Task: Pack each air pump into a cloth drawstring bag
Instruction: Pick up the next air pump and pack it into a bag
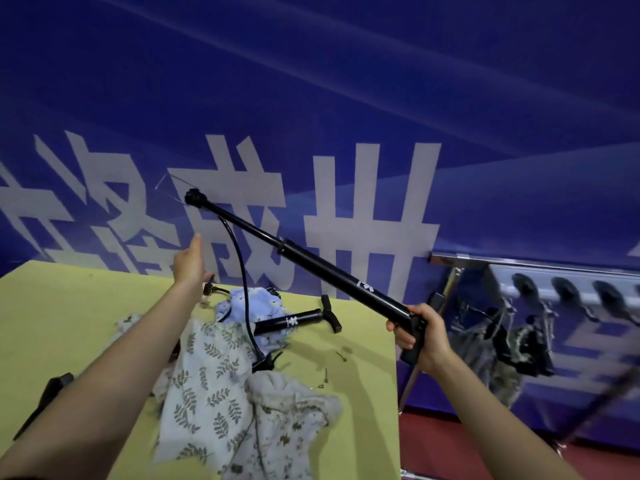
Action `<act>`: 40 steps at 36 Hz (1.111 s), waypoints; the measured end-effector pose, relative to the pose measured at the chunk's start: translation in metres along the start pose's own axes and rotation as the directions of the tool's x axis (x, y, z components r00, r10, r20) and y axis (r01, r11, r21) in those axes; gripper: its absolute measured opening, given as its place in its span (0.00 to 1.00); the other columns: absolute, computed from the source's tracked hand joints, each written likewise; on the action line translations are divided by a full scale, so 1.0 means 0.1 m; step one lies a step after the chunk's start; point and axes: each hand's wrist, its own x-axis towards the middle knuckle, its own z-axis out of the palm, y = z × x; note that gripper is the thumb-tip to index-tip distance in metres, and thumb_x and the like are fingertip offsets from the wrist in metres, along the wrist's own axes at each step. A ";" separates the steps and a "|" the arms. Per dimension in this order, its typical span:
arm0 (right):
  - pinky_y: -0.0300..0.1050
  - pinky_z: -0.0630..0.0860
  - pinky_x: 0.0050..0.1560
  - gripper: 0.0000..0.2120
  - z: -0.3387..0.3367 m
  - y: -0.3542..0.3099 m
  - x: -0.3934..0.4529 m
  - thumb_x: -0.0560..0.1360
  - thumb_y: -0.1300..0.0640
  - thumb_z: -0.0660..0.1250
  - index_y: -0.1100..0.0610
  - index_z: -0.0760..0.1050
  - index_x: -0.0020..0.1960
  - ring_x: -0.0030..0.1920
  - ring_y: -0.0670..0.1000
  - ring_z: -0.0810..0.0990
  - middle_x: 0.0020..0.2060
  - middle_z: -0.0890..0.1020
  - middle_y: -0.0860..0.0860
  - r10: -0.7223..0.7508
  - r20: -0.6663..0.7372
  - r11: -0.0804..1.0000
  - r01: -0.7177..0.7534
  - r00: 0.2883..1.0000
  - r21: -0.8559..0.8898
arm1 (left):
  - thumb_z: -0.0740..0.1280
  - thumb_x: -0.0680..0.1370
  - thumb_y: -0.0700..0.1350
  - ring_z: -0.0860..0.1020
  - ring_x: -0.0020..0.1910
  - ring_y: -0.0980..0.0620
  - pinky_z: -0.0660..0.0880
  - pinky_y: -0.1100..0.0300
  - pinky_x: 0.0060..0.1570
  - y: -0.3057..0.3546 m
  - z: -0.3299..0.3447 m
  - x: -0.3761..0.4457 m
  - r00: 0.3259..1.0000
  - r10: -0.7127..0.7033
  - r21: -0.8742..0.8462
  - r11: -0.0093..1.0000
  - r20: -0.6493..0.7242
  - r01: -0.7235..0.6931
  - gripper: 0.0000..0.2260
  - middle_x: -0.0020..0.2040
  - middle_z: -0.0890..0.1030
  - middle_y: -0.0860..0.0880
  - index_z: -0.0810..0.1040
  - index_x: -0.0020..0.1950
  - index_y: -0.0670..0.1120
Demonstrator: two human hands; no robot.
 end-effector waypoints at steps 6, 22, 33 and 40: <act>0.35 0.61 0.16 0.28 -0.13 -0.02 -0.06 0.55 0.50 0.76 0.68 0.74 0.45 0.17 0.46 0.62 0.29 0.76 0.63 0.053 0.048 0.999 -0.053 0.997 0.006 | 0.60 0.81 0.58 0.59 0.76 0.47 0.67 0.48 0.69 0.20 -0.09 0.18 0.983 0.078 -0.019 0.997 0.165 -0.076 0.32 0.79 0.54 0.50 0.50 0.79 0.49; 0.36 0.60 0.16 0.32 -0.35 0.29 -0.32 0.53 0.50 0.77 0.68 0.73 0.49 0.16 0.46 0.61 0.29 0.74 0.63 0.165 0.022 0.986 -0.166 0.986 0.036 | 0.64 0.78 0.59 0.77 0.50 0.52 0.75 0.56 0.49 0.37 -0.02 0.15 0.989 -0.001 -0.458 0.886 0.147 0.069 0.14 0.48 0.76 0.51 0.74 0.54 0.50; 0.34 0.58 0.16 0.23 -0.48 0.46 -0.47 0.61 0.51 0.71 0.69 0.74 0.44 0.16 0.45 0.61 0.29 0.73 0.61 0.200 -0.063 0.973 -0.190 0.978 0.130 | 0.65 0.78 0.57 0.80 0.50 0.47 0.77 0.54 0.49 0.38 0.14 -0.03 0.986 0.043 -0.450 0.893 0.160 0.034 0.12 0.51 0.76 0.50 0.75 0.50 0.49; 0.35 0.60 0.15 0.25 -0.51 0.35 -0.60 0.53 0.52 0.78 0.68 0.78 0.42 0.17 0.47 0.62 0.31 0.73 0.63 0.156 0.002 0.980 -0.155 0.988 0.128 | 0.64 0.78 0.56 0.79 0.49 0.47 0.77 0.54 0.53 0.33 0.17 -0.15 0.982 0.063 -0.531 0.846 0.179 0.043 0.11 0.49 0.77 0.50 0.75 0.46 0.49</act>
